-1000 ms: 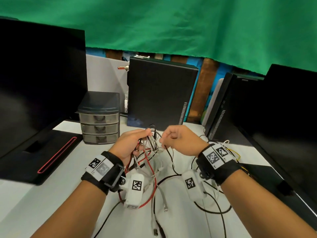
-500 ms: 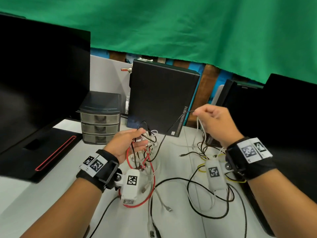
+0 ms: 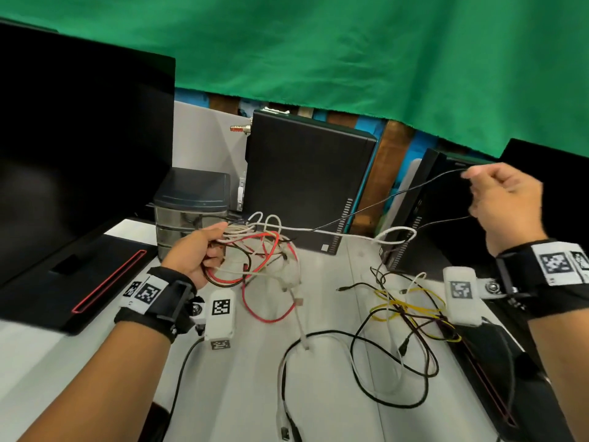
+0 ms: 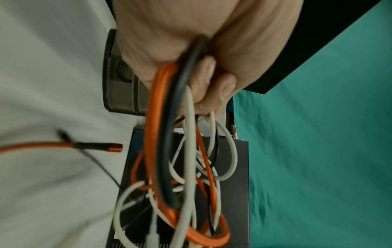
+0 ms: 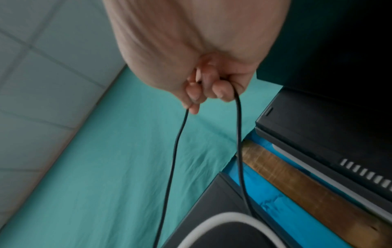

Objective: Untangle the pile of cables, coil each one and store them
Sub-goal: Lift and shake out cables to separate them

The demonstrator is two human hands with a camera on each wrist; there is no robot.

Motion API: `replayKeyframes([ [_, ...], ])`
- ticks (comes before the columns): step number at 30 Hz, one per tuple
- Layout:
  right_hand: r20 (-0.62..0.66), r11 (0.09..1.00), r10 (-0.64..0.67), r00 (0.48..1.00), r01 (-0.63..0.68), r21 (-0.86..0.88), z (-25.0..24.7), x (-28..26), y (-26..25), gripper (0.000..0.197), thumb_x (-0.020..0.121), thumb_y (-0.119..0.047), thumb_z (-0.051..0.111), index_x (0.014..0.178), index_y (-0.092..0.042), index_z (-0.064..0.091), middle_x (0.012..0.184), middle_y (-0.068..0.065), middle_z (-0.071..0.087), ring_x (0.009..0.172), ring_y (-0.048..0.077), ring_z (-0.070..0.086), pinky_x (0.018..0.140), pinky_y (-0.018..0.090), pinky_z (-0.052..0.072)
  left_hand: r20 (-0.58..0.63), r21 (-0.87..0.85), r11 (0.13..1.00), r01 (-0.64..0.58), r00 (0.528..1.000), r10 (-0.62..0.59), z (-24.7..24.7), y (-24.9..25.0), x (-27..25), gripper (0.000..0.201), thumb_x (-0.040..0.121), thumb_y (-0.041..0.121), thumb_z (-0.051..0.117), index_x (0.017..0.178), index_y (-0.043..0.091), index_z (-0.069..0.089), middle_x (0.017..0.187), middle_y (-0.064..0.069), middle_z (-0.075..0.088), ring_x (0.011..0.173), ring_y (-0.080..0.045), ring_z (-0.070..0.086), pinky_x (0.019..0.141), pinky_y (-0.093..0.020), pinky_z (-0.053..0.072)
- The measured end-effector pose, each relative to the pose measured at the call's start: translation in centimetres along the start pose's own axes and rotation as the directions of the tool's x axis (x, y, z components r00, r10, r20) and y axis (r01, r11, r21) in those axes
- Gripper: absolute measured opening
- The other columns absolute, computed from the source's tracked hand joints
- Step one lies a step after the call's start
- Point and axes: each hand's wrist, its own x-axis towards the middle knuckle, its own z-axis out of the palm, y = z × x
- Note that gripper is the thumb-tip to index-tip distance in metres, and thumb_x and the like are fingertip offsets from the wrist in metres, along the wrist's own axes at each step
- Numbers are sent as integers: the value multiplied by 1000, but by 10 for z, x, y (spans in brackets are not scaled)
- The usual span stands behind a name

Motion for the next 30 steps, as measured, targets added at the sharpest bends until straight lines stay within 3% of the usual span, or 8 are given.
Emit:
replayKeyframes([
  [4,-241,996,58,969,-38,85,-21,14,-4,20,89,-20,56,71,-24,63,47,-13,49,41,4,38,39,21,31,-59,109,994,-20,998,26,-11,-12,9,24,102,15,44,114,14,64,77,-2,47,34,-1,31,28,-13,21],
  [11,-298,970,227,927,-244,-21,-63,40,5,14,81,-36,53,72,-26,51,55,-5,55,38,2,49,52,22,45,-168,102,994,-39,984,56,-25,-15,11,17,102,19,49,89,18,59,53,5,52,32,-1,30,29,-12,20],
  [17,-51,935,289,956,-294,-198,-36,8,18,11,81,-24,64,73,-17,63,49,-5,55,35,4,46,38,17,39,-128,-21,994,-107,986,103,-12,-9,5,17,102,12,48,105,14,64,65,2,47,32,-1,30,29,-14,22],
  [20,107,719,364,925,-206,-663,-25,-16,50,17,92,-27,66,81,-16,71,76,7,69,63,16,61,63,29,52,-145,-71,991,-117,984,105,-5,-9,-1,19,102,10,46,112,13,63,67,1,45,33,-2,29,30,-14,22],
  [22,232,543,406,884,-29,-839,-6,-41,62,15,91,-37,67,86,-24,72,91,0,72,83,19,65,79,33,54,-139,-125,987,-101,987,84,-2,-10,-3,19,103,9,44,113,12,60,68,2,42,33,-2,29,31,-14,22],
  [23,321,539,412,853,56,-841,8,-55,64,15,91,-40,67,91,-26,72,96,-3,72,89,19,66,83,33,54,-132,-157,984,-86,989,66,0,-9,-4,19,103,9,42,112,13,59,68,2,41,32,-1,28,30,-14,22],
  [27,677,813,293,676,196,-548,80,-129,50,13,95,-30,64,96,-27,77,99,-13,71,94,9,65,88,32,53,-121,-240,971,-23,993,-6,9,-11,-7,18,104,10,40,108,15,57,66,4,39,31,-1,28,31,-13,22],
  [30,811,820,315,492,288,-494,130,-168,52,17,91,-20,61,87,-25,77,97,-7,73,89,16,67,84,34,56,-90,-256,967,8,995,-32,11,-12,-9,17,104,11,42,111,15,57,65,4,40,33,-2,28,31,-13,22],
])
